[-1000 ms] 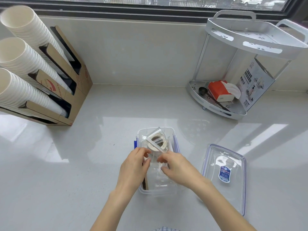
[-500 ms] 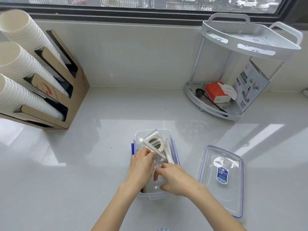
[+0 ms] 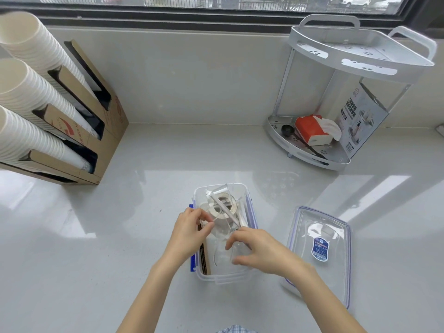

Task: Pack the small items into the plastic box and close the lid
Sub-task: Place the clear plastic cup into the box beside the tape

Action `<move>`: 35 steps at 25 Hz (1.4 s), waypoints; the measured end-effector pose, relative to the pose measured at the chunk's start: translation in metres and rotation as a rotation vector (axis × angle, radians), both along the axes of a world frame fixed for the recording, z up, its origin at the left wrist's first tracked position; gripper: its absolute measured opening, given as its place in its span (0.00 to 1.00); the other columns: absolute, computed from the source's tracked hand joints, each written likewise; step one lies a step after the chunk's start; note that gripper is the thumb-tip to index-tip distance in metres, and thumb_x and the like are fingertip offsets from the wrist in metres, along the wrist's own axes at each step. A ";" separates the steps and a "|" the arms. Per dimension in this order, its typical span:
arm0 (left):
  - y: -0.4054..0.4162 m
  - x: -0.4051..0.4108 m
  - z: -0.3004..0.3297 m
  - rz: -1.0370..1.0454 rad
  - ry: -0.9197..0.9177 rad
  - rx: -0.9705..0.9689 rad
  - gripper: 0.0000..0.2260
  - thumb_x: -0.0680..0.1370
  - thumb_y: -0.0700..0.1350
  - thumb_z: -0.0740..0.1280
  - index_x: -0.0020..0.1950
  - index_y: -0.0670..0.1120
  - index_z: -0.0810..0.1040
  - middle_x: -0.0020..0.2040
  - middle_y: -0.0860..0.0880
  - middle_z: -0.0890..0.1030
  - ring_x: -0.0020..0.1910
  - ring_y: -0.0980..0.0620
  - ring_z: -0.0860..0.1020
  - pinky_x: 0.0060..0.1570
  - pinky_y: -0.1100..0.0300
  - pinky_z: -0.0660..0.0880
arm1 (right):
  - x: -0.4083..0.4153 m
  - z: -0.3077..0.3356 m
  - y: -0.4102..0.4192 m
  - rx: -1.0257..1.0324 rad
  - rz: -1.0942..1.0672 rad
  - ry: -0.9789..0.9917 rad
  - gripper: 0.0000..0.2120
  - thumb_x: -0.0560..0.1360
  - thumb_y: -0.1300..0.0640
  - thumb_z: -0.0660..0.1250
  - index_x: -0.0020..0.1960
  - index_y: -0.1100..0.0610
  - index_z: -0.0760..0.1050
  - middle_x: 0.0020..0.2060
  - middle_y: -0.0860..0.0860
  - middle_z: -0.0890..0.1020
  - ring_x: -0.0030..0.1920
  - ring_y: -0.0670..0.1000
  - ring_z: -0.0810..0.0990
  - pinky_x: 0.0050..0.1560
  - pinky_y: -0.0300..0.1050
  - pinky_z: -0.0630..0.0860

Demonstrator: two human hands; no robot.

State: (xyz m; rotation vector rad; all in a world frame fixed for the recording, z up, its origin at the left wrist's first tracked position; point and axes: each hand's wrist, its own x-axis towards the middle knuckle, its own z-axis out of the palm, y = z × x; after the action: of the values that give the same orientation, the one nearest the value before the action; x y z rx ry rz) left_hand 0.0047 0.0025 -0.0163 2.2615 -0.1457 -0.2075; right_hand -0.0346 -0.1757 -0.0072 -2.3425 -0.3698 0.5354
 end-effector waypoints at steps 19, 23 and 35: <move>0.002 -0.029 0.023 -0.036 -0.002 -0.269 0.20 0.68 0.45 0.72 0.49 0.62 0.64 0.53 0.62 0.74 0.52 0.69 0.72 0.47 0.76 0.70 | 0.013 0.033 0.012 0.735 -0.389 -0.082 0.12 0.70 0.63 0.69 0.45 0.46 0.75 0.46 0.44 0.81 0.49 0.42 0.81 0.51 0.36 0.77; 0.005 -0.031 0.022 -0.018 -0.023 -0.280 0.21 0.68 0.45 0.72 0.51 0.63 0.64 0.52 0.63 0.74 0.50 0.73 0.72 0.46 0.77 0.70 | 0.007 0.027 0.016 0.495 -0.323 -0.128 0.14 0.70 0.59 0.70 0.48 0.41 0.73 0.51 0.42 0.79 0.53 0.39 0.78 0.55 0.30 0.73; 0.004 -0.032 0.019 0.005 -0.029 -0.260 0.13 0.72 0.50 0.68 0.55 0.55 0.72 0.48 0.64 0.74 0.49 0.63 0.75 0.43 0.79 0.70 | 0.001 0.017 0.014 0.448 -0.308 -0.065 0.13 0.71 0.55 0.69 0.48 0.38 0.71 0.52 0.45 0.80 0.52 0.43 0.79 0.56 0.37 0.76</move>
State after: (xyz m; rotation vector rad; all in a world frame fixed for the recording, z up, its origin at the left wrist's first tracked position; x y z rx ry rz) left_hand -0.0274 0.0070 0.0026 2.0064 -0.1725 -0.1445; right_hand -0.0339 -0.1618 0.0093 -1.9345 -0.1342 0.2009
